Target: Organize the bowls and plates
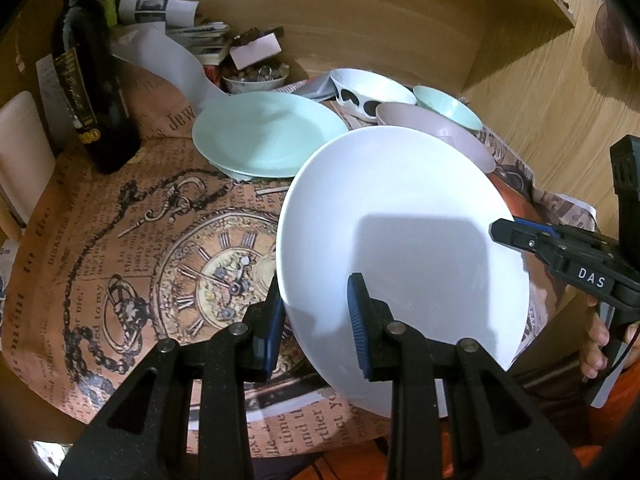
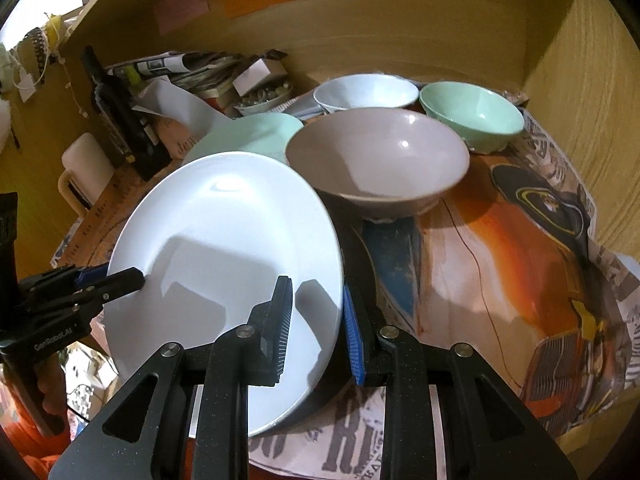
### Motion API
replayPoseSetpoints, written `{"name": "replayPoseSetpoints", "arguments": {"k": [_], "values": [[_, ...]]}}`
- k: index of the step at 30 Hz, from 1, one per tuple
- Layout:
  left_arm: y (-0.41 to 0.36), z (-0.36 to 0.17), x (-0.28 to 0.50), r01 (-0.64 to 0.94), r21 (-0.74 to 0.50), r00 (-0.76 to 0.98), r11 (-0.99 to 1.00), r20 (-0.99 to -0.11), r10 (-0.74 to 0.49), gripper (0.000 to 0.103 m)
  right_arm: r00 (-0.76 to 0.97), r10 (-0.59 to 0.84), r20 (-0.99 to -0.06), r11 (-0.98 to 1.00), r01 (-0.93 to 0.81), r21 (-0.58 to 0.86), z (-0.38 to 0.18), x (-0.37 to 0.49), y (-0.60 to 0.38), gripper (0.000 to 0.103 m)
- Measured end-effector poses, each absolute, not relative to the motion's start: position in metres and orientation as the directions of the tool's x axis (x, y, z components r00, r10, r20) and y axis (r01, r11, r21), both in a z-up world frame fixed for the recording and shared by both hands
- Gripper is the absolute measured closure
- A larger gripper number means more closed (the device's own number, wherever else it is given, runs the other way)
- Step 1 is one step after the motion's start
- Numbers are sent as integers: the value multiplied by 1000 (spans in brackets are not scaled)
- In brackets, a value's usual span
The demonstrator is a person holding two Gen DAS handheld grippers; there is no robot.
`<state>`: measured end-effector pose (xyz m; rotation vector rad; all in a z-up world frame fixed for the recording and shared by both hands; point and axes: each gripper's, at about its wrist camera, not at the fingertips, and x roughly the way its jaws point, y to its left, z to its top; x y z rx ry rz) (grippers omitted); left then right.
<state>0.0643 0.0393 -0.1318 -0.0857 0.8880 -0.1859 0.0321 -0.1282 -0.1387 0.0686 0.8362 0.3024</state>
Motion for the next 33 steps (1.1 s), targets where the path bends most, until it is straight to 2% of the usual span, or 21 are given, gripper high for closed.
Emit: {"name": "replayPoseSetpoints", "arguments": {"k": [9, 27, 33], "values": [[34, -142, 75, 121, -139, 591, 983, -786, -184, 73, 594, 291, -750, 955, -226, 191, -153, 36, -131, 80], [33, -149, 91, 135, -135, 576, 982, -795, -189, 67, 584, 299, -754, 952, -239, 192, -153, 38, -132, 80], [26, -150, 95, 156, -90, 585, 984, -794, -165, 66, 601, 279, -749, 957, -235, 168, -150, 35, -133, 80]]}}
